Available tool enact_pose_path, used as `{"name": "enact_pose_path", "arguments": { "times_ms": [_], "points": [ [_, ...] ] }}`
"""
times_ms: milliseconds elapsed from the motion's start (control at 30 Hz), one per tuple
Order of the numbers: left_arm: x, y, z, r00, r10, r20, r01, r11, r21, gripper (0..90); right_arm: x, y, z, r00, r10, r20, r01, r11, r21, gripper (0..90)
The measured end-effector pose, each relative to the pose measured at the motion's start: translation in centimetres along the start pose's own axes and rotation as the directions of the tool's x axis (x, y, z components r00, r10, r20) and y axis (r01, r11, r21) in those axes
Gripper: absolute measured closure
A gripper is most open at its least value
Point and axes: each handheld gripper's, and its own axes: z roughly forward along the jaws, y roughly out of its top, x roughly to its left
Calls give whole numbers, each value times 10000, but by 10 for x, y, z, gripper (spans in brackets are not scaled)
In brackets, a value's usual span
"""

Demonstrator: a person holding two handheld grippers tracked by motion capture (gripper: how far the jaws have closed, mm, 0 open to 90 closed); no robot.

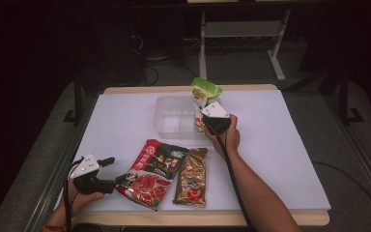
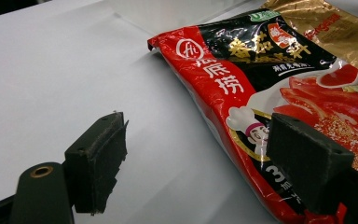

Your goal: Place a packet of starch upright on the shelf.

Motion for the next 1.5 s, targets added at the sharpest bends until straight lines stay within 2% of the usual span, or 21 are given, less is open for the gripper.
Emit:
{"name": "enact_pose_path", "arguments": {
  "times_ms": [233,467,800,867,1033,1100,1200,1333,1500],
  "points": [
    [0,2,1,10000,28,-34,-29,10000,-87,197,1,-3,-3,9999,-92,-142,94,9999,86,789],
    [2,14,6,9999,144,-2,-144,9998,-158,197,1,-6,-8,9991,-199,-364,205,9996,184,778],
    [-4,37,17,9981,614,48,-614,9981,-74,198,-3,-8,-13,9970,-107,-761,125,9997,228,761],
    [-5,43,18,9973,729,59,-728,9973,-129,199,-4,-9,-14,9964,-98,-843,120,9996,257,753],
    [-10,60,27,9975,652,266,-637,9966,-531,204,-8,-9,-18,9929,56,-1187,-13,9993,362,737],
    [-12,61,29,9968,733,305,-718,9962,-486,203,-9,-9,-19,9919,85,-1266,-37,9993,380,739],
    [-19,62,34,9937,1021,455,-1010,9945,-275,203,-10,-9,-22,9887,-344,-1459,407,9983,405,780],
    [-22,61,34,9929,1066,532,-1047,9938,-372,201,-11,-11,-23,9852,-328,-1681,408,9982,441,799],
    [-23,59,31,9932,995,600,-966,9941,-500,200,-10,-13,-23,9848,-337,-1702,416,9982,433,800]
  ]
}}
